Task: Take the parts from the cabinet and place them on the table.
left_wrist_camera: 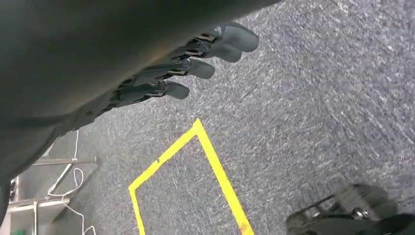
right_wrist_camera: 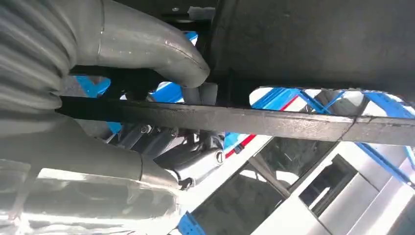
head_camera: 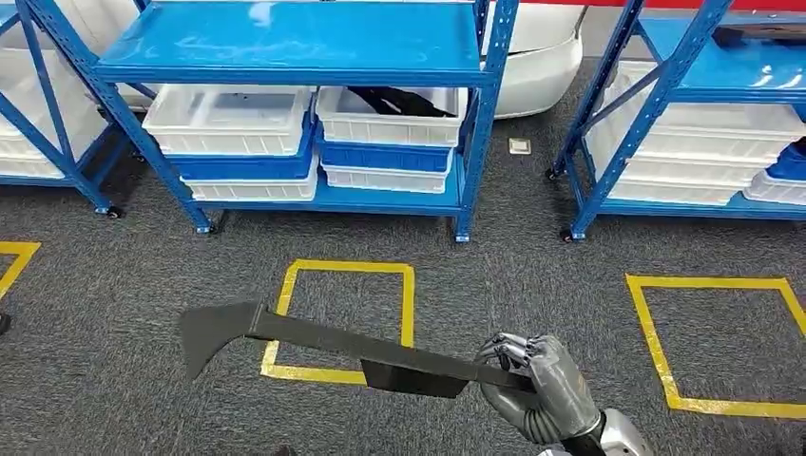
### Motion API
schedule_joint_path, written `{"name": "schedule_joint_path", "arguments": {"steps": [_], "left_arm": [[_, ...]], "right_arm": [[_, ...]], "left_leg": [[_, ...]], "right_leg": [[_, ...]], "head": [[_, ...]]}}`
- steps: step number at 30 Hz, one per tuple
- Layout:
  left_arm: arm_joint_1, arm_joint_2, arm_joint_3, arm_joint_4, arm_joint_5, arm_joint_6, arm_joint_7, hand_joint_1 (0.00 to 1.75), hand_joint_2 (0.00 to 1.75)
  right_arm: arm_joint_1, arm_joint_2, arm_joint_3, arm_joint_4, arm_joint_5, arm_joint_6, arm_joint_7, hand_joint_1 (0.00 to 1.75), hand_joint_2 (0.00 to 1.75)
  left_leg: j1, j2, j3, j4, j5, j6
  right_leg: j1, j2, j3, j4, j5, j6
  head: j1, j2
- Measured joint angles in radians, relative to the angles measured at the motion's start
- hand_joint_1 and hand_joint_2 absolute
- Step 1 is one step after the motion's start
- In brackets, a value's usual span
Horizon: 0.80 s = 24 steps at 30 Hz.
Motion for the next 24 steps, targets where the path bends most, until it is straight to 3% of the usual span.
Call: {"name": "schedule_joint_path", "arguments": {"steps": [1,2,4,5,6,8,9,10,11,12,13,14,15,16,17,19,20,21,24], "left_arm": [[0.0,0.0,-0.001,0.0,-0.003,0.0,0.0,0.0,0.0],[0.0,0.0,-0.002,0.0,-0.005,0.0,0.0,0.0,0.0],[-0.002,0.0,-0.006,0.0,-0.011,0.0,0.0,0.0,0.0],[-0.005,0.001,-0.008,0.0,-0.016,0.0,0.0,0.0,0.0],[-0.005,0.0,-0.011,0.0,-0.018,0.0,0.001,0.0,0.0],[-0.007,0.001,-0.017,0.0,-0.022,-0.001,0.003,0.0,0.0],[-0.007,0.001,-0.018,0.0,-0.025,-0.001,0.004,0.0,0.0],[-0.008,0.001,-0.02,0.0,-0.028,-0.002,0.005,0.0,0.0],[-0.01,0.001,-0.021,0.0,-0.029,0.0,0.011,0.0,0.0],[-0.013,0.003,-0.021,0.0,-0.029,0.002,0.02,0.0,0.0],[-0.014,0.006,-0.021,0.0,-0.03,0.002,0.022,0.0,0.0],[-0.015,0.011,-0.021,0.0,-0.03,0.002,0.023,0.0,0.0],[-0.015,0.014,-0.02,0.0,-0.03,0.002,0.023,0.0,0.0],[-0.015,0.017,-0.02,0.0,-0.03,0.002,0.023,0.0,0.0],[-0.015,0.019,-0.02,0.0,-0.03,0.002,0.023,0.0,0.0],[-0.017,0.021,-0.02,0.0,-0.03,0.0,0.023,0.0,0.0],[-0.019,0.022,-0.02,0.0,-0.03,0.0,0.023,0.0,0.0],[-0.019,0.022,-0.02,0.0,-0.03,-0.001,0.023,0.0,0.0],[-0.022,0.026,-0.019,0.0,-0.027,-0.005,0.023,0.0,0.0]], "right_arm": [[0.001,0.0,0.0,0.002,0.0,0.0,0.0,1.75,1.75],[0.001,0.0,0.0,0.002,-0.001,-0.001,0.0,1.75,1.75],[0.001,0.001,0.0,0.003,-0.002,-0.004,0.0,1.75,1.75],[0.001,0.002,0.0,0.003,-0.002,-0.007,0.0,1.75,1.75],[-0.001,0.002,0.0,0.003,-0.002,-0.008,0.0,1.75,1.75],[-0.005,0.005,0.002,0.003,-0.003,-0.01,-0.003,1.75,1.75],[-0.006,0.006,0.002,0.003,-0.003,-0.01,-0.004,1.75,1.75],[-0.007,0.006,0.002,0.003,-0.003,-0.01,-0.006,1.75,1.75],[-0.008,0.006,0.002,0.003,-0.003,-0.01,-0.006,1.75,1.75],[-0.013,0.006,0.003,0.003,-0.005,-0.01,-0.008,1.75,1.75],[-0.016,0.006,0.003,0.004,-0.005,-0.01,-0.008,1.75,1.75],[-0.017,0.006,0.004,0.004,-0.005,-0.01,-0.009,1.75,1.75],[-0.017,0.005,0.004,0.005,-0.005,-0.01,-0.009,1.75,1.75],[-0.017,0.005,0.004,0.006,-0.005,-0.01,-0.009,1.75,1.75],[-0.018,0.004,0.004,0.007,-0.006,-0.01,-0.009,1.75,1.75],[-0.021,0.0,0.005,0.007,-0.006,-0.01,-0.009,1.75,1.75],[-0.026,0.0,0.005,0.007,-0.006,-0.01,-0.009,1.75,1.75],[-0.032,0.0,0.005,0.007,-0.006,-0.01,-0.009,1.75,1.75],[-0.033,-0.002,0.008,0.01,-0.006,-0.012,-0.008,1.75,1.75]], "left_leg": [[0.001,0.0,0.013,-0.01,0.01,0.001],[0.002,0.0,0.044,-0.055,0.034,0.002],[0.007,0.0,0.175,-0.259,0.109,0.005],[0.002,-0.006,0.19,-0.289,0.095,0.004],[-0.003,-0.009,0.185,-0.299,0.108,0.011],[-0.012,-0.007,0.174,-0.292,0.115,0.026],[-0.015,-0.007,0.171,-0.296,0.123,0.036],[-0.006,-0.004,0.17,-0.312,0.143,0.053],[-0.011,-0.002,0.162,-0.313,0.152,0.06],[-0.011,-0.001,0.151,-0.313,0.16,0.071],[-0.013,-0.001,0.139,-0.313,0.168,0.072],[-0.016,0.0,0.126,-0.312,0.176,0.073],[-0.018,0.001,0.113,-0.312,0.185,0.073],[-0.021,0.001,0.104,-0.312,0.191,0.073],[-0.024,0.0,0.092,-0.312,0.2,0.073],[-0.03,-0.001,0.078,-0.312,0.214,0.07],[-0.03,-0.001,0.075,-0.31,0.221,0.067],[-0.036,0.0,0.069,-0.31,0.225,0.061],[-0.032,0.002,0.071,-0.315,0.242,0.044]], "right_leg": [[0.001,0.001,-0.005,0.002,0.004,0.0],[0.0,0.001,-0.011,0.006,0.006,0.004],[-0.001,0.004,-0.019,0.017,0.009,0.009],[0.005,0.004,-0.021,0.019,0.013,0.016],[0.014,0.004,-0.025,0.021,0.015,0.02],[0.013,0.003,-0.024,0.013,0.027,0.037],[0.014,0.004,-0.026,0.005,0.035,0.048],[0.019,0.001,-0.032,0.013,0.034,0.055],[0.013,0.002,-0.051,0.04,0.003,0.047],[0.013,0.002,-0.077,0.099,-0.044,0.037],[0.013,0.002,-0.109,0.18,-0.091,0.031],[0.013,0.002,-0.141,0.269,-0.133,0.03],[0.013,0.002,-0.158,0.335,-0.156,0.036],[0.014,0.002,-0.152,0.344,-0.156,0.042],[0.015,0.002,-0.11,0.301,-0.139,0.051],[0.019,0.002,0.014,0.125,-0.097,0.054],[0.024,0.001,0.082,0.027,-0.094,0.043],[0.036,0.001,0.105,-0.001,-0.097,0.031],[0.038,0.004,0.08,-0.004,-0.081,0.019]], "head": [[0.0,0.0],[0.0,0.0],[-0.001,0.0],[-0.001,0.0],[0.004,0.0],[0.003,0.0],[0.002,0.0],[0.004,0.0],[0.003,0.0],[0.008,0.0],[0.008,0.0],[0.008,0.0],[0.008,0.0],[0.008,0.0],[0.008,0.0],[0.008,0.0],[0.008,0.0],[0.007,0.0],[0.004,0.0]]}}
